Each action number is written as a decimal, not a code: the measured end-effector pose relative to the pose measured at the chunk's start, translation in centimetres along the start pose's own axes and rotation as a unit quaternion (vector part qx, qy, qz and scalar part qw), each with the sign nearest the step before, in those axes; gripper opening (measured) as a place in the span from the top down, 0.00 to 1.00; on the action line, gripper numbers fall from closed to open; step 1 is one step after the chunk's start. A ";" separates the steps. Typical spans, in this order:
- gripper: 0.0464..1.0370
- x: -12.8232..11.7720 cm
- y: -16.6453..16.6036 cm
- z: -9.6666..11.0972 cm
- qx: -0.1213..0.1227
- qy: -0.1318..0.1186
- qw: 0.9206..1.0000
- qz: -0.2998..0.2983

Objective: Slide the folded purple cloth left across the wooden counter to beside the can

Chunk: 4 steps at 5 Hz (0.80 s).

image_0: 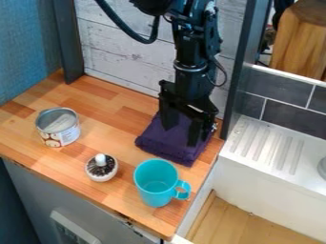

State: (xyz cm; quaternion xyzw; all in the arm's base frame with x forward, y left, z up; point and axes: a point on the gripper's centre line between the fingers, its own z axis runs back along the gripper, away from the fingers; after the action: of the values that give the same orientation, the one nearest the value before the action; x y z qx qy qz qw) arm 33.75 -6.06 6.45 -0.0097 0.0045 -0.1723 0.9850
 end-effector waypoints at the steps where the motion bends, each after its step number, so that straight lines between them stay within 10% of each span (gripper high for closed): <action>1: 0.04 -0.4 0.0 -1.3 -0.004 0.020 1.000 0.000; 4: 0.04 1.2 3.4 -1.5 0.008 -0.021 0.998 0.064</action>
State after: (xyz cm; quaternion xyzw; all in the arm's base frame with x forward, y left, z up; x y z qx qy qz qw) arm 36.00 -3.32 4.83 -0.0049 -0.0170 -0.1087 0.9939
